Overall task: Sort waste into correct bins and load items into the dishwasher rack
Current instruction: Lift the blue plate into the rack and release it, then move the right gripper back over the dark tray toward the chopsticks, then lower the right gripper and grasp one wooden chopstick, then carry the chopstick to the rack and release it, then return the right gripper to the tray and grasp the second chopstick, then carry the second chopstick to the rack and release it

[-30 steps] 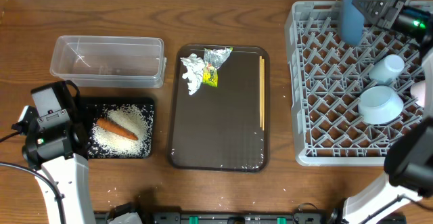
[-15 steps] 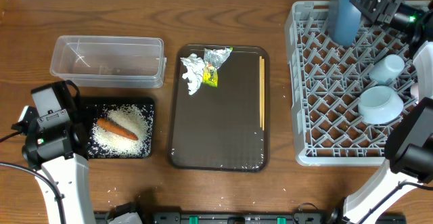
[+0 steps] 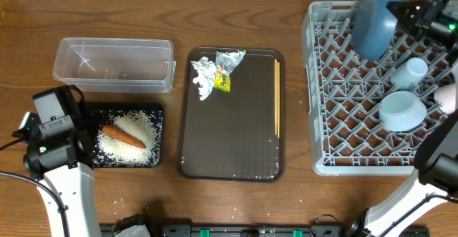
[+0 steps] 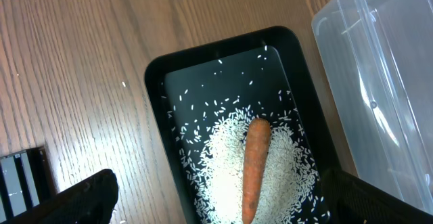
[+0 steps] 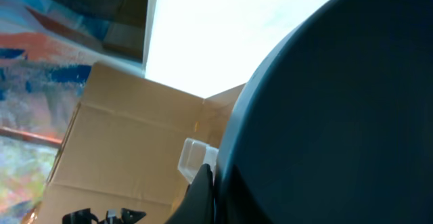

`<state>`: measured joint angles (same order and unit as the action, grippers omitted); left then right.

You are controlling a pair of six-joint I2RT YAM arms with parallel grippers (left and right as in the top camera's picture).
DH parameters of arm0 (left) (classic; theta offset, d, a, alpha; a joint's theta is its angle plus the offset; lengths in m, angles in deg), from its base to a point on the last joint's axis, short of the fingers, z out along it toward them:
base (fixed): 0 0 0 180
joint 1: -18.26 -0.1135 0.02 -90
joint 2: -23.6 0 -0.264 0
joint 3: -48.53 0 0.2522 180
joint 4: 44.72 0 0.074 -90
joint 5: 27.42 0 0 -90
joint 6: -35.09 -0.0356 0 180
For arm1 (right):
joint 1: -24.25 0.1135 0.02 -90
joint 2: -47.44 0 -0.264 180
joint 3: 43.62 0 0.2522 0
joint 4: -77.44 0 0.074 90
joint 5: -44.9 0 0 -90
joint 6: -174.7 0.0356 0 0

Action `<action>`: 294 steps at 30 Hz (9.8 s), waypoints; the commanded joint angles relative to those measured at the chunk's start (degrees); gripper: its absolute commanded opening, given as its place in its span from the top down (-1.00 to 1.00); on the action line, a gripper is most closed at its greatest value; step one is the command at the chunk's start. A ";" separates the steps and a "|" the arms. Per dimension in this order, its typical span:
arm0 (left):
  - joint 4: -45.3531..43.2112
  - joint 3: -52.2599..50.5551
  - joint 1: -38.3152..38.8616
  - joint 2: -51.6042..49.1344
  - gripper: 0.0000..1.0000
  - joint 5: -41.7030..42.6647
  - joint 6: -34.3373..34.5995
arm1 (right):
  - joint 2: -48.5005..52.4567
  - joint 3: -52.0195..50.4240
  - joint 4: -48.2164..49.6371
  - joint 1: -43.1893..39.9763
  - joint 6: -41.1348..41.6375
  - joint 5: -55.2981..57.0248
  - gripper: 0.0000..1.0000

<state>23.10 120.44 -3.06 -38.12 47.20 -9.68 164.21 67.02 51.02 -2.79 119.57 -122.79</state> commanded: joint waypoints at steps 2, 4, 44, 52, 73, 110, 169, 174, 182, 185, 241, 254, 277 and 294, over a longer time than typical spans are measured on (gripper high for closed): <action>0.33 0.68 -0.31 0.35 -0.96 -0.50 0.72 | -2.21 0.72 -0.04 -3.87 0.52 1.64 0.54; 0.33 0.68 -0.31 0.35 -0.96 -0.50 0.72 | -3.45 0.72 -0.02 -5.18 1.57 2.51 0.12; 0.33 0.68 -0.31 0.35 -0.96 -0.50 0.72 | -39.82 0.66 -44.37 23.41 -16.28 50.23 -0.78; 0.33 0.68 -0.31 0.35 -0.95 -0.48 0.72 | -23.87 0.28 -45.53 44.57 -10.38 70.53 -0.62; 0.33 0.68 -0.31 0.35 -0.96 -0.50 0.72 | 6.73 0.28 -40.06 56.83 0.26 82.01 -0.50; 0.33 0.68 -0.31 0.35 -0.96 -0.50 0.72 | 9.60 0.02 -38.88 55.54 -1.95 83.45 -0.54; 0.33 0.68 -0.31 0.35 -0.96 -0.50 0.72 | 14.62 -0.26 -37.05 56.04 -1.05 81.72 0.64; 0.33 0.68 -0.31 0.35 -0.96 -0.50 0.72 | 13.84 0.26 -38.03 55.69 -1.07 78.09 0.98; 0.33 0.68 -0.31 0.35 -0.96 -0.50 0.74 | 3.74 6.19 -43.34 51.17 -6.54 75.71 0.98; 0.33 0.68 -0.31 0.35 -0.96 -0.50 0.72 | -2.29 8.50 -44.06 48.19 -12.87 75.76 0.98; 0.33 0.68 -0.31 0.35 -0.96 -0.50 0.74 | 6.93 6.34 -45.40 53.18 -7.98 78.73 -0.66; 0.33 0.68 -0.31 0.35 -0.96 -0.50 0.72 | 16.37 6.32 -44.37 53.33 -6.56 76.94 -0.61; 0.35 0.68 -0.31 0.35 -0.96 -0.50 0.72 | 1.95 24.02 -54.71 47.45 -12.90 77.72 0.98; 0.33 0.68 -0.31 0.35 -0.96 -0.50 0.72 | -1.20 16.94 -50.69 35.54 -23.39 86.71 0.98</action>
<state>23.10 120.44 -3.09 -38.12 47.20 -9.68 161.85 86.25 -0.74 34.30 97.54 -38.07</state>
